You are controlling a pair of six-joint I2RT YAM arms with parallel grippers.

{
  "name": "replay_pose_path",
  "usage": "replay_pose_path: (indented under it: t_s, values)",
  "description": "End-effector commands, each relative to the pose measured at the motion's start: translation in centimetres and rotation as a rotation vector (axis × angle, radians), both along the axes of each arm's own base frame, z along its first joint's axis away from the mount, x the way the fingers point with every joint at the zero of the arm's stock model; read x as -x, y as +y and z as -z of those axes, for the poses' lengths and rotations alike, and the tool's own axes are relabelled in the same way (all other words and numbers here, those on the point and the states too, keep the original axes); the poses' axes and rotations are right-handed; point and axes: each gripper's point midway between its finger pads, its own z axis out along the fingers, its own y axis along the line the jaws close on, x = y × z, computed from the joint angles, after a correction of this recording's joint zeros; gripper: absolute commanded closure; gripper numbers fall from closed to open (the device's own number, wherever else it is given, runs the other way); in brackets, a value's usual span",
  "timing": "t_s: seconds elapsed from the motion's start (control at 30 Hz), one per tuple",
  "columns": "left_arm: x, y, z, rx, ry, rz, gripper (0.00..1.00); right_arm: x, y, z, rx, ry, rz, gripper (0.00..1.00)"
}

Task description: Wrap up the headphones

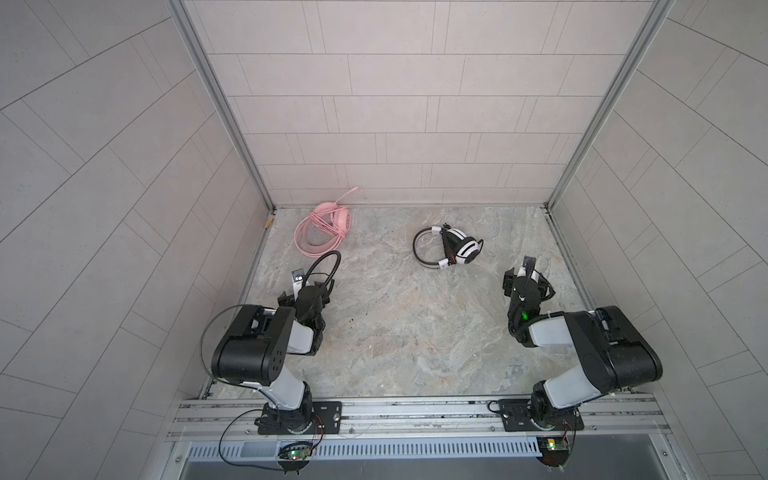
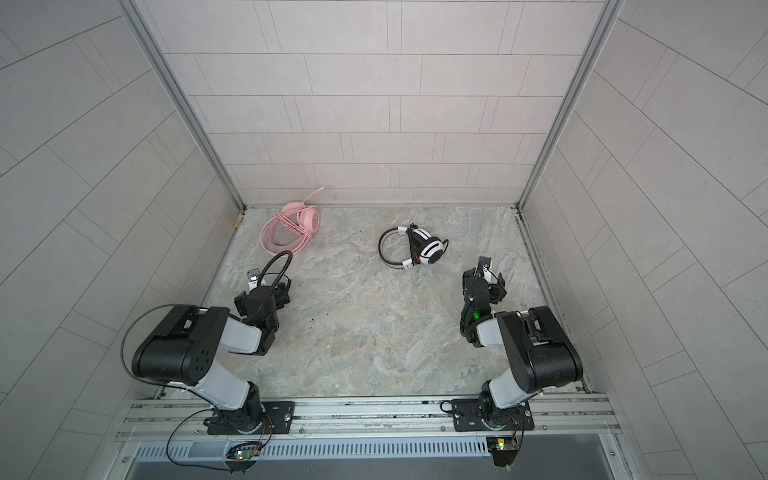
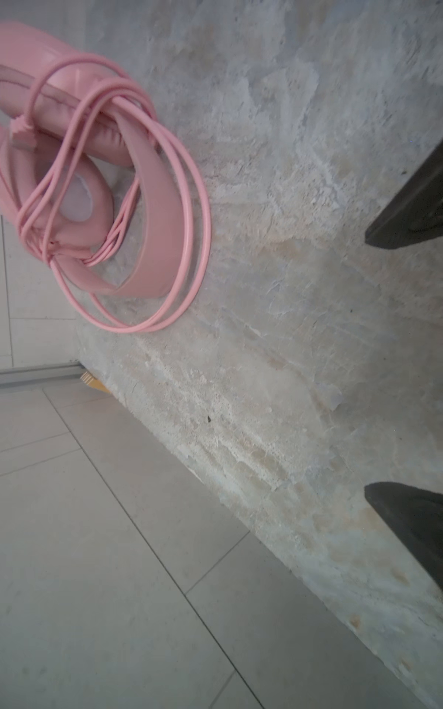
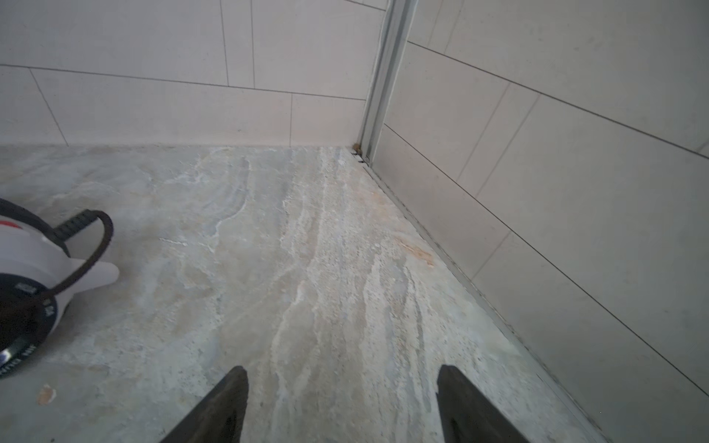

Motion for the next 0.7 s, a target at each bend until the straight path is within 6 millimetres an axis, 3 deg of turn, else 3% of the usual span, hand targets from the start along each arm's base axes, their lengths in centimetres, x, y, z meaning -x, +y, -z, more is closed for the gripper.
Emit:
replay_pose_path:
  t_s: [0.0, 0.07, 0.1, 0.13, 0.67]
  values:
    - [-3.68, -1.41, -2.64, 0.009, 0.014, 0.093, 0.00, -0.42, 0.67, 0.55, 0.000, 0.032, -0.059, 0.21]
    - [-3.58, -1.75, -2.81, 0.009, -0.055, 0.117, 0.00, -0.76, 0.65, 0.54, 0.012, 0.026, -0.052, 0.21]
    - [-3.65, -1.66, -2.97, -0.007, -0.082, 0.115, 0.00, -0.75, 0.78, 0.44, 0.016, 0.020, -0.059, 0.03]
    - [-3.64, -1.64, -2.87, 0.000, -0.067, 0.113, 0.00, -0.81, 0.93, 0.48, 0.021, 0.029, -0.063, 0.01]
    - [-3.77, -1.83, -2.81, -0.002, -0.057, 0.124, 0.00, -0.78, 1.06, 0.48, 0.033, 0.029, -0.059, 0.01]
